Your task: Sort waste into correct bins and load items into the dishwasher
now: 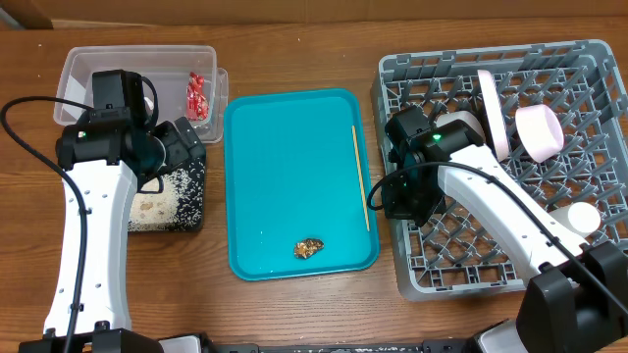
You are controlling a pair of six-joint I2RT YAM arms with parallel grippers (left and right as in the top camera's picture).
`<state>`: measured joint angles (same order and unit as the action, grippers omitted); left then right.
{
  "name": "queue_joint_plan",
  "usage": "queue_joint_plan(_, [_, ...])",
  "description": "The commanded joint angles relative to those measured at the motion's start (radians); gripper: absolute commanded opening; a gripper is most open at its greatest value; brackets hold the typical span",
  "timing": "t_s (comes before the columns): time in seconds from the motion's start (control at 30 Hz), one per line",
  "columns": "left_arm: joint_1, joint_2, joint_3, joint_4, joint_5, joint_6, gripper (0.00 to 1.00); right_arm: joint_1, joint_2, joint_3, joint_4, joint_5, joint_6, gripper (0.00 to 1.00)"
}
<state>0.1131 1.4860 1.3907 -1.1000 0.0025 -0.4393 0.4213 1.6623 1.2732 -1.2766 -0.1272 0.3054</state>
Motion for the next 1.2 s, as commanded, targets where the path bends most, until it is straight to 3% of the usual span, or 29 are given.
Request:
queue_joint_plan(0.0, [0.002,-0.018,0.020,0.001,-0.013,-0.010,1.00,-0.003,-0.024,-0.005,-0.008,0.032,-0.041,0.06])
queue_joint_plan(0.17, [0.002,-0.018,0.020,0.001,-0.013,-0.010,1.00,-0.003,-0.024,-0.003,0.013,0.033,-0.044,0.11])
queue_joint_plan(0.33, [0.002,-0.018,0.020,0.001,-0.013,-0.010,1.00,0.003,-0.024,0.071,0.027,0.044,-0.056,0.23])
queue_joint_plan(0.53, [0.002,-0.018,0.020,0.001,-0.013,-0.010,1.00,0.055,-0.024,0.200,0.130,0.093,-0.070,0.49])
queue_joint_plan(0.7, [0.002,-0.018,0.020,0.001,-0.013,-0.010,1.00,0.115,-0.001,0.201,0.247,0.113,-0.036,0.49])
queue_joint_plan(0.83, [0.002,-0.018,0.020,0.001,-0.013,-0.010,1.00,0.164,0.056,0.201,0.252,0.199,0.032,0.49])
queue_joint_plan(1.17, [0.002,-0.018,0.020,0.001,-0.013,-0.010,1.00,0.193,0.262,0.201,0.277,0.202,0.045,0.49])
